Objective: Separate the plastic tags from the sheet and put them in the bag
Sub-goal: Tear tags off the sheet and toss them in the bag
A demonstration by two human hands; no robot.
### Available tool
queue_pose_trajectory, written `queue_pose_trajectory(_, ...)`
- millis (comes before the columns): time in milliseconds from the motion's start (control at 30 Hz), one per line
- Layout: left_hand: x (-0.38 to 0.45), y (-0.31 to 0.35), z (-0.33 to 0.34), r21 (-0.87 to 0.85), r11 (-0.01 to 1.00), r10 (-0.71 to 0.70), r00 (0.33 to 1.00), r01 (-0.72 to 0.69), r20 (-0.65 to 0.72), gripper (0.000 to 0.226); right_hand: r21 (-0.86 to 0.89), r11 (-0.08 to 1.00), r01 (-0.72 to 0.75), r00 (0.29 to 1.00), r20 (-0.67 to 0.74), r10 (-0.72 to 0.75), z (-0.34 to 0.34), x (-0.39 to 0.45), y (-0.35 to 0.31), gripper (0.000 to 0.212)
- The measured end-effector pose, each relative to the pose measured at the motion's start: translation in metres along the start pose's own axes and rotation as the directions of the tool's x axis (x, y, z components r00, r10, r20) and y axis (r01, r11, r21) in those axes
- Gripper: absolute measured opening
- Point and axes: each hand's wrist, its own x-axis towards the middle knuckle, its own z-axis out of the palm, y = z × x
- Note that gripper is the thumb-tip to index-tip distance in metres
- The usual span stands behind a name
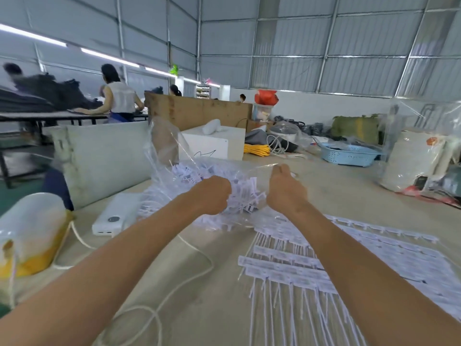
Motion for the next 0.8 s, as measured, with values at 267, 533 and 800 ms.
queue_pose_trajectory(267, 0.06, 0.004, 0.027, 0.174, 0.983, -0.049, 0.996, 0.06, -0.072, 0.036, 0.225, 0.972, 0.075, 0.983, -0.182, -0.033, 0.0, 0.014, 0.003, 0.067)
queue_pose_trajectory(533, 0.056, 0.01, 0.034, 0.478, 0.865, -0.175, 0.984, 0.15, 0.009, 0.051, 0.258, 0.957, 0.135, 0.982, -0.163, -0.095, 0.008, 0.008, 0.014, 0.085)
queue_pose_trajectory(800, -0.009, 0.104, -0.006, 0.352, 0.923, 0.127, 0.986, -0.159, 0.112, 0.016, 0.51, 0.797, 0.323, 0.946, -0.193, -0.26, -0.031, -0.021, 0.073, 0.049)
